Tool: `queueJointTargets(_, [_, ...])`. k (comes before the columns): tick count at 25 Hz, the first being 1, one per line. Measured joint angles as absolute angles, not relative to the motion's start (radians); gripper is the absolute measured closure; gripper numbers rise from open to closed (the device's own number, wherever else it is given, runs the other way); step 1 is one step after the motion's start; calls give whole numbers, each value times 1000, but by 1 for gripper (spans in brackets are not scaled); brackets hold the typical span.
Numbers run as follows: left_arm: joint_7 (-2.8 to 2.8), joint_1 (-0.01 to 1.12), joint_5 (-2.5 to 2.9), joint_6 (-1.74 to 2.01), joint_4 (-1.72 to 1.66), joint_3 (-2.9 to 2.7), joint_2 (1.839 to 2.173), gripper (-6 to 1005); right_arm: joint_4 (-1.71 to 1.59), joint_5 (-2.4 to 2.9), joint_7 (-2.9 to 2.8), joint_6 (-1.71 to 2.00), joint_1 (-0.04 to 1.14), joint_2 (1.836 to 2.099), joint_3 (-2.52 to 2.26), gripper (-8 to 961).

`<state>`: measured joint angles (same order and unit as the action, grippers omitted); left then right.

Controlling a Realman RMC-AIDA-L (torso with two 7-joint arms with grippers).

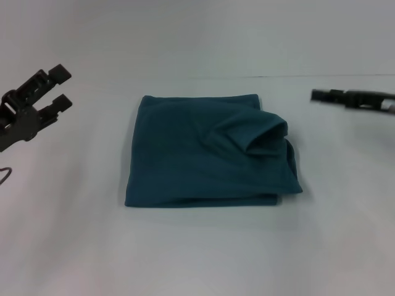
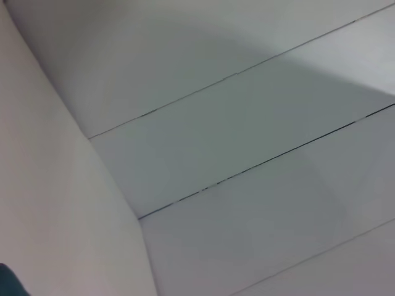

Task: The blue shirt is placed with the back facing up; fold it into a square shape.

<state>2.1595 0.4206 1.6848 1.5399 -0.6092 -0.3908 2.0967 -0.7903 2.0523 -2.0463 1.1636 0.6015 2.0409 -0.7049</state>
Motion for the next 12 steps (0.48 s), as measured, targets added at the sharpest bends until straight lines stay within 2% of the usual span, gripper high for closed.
queueJointTargets(1, [2165, 424, 1683, 1539, -602, -390, 2097, 63, -789, 2050, -2143, 1171, 607, 2024, -702, 313])
queueJointTargets(2, [2171, 427, 1681, 1536, -593, -390, 2098, 63, -773, 2052, -2282, 1193, 620, 1990, -703, 313])
queueJointTargets(4, [2185, 433, 1685, 1524, -581, -392, 2097, 63, -714, 2054, -2524, 1256, 650, 1912, -701, 313])
queueJointTargets(5, [2191, 435, 1690, 1517, -578, -395, 2096, 63, -656, 2052, -2637, 1310, 672, 1861, -694, 312])
queueJointTargets(7, [2197, 440, 1703, 1506, -578, -405, 2093, 63, -576, 2047, -2761, 1384, 696, 1800, -678, 312])
queueJointTargets(9, [2194, 441, 1707, 1500, -578, -411, 2090, 63, -545, 2049, -2812, 1435, 699, 1776, -672, 312])
queueJointTargets(12, [2188, 442, 1707, 1493, -584, -412, 2088, 64, -551, 2050, -2774, 1445, 687, 1778, -687, 313])
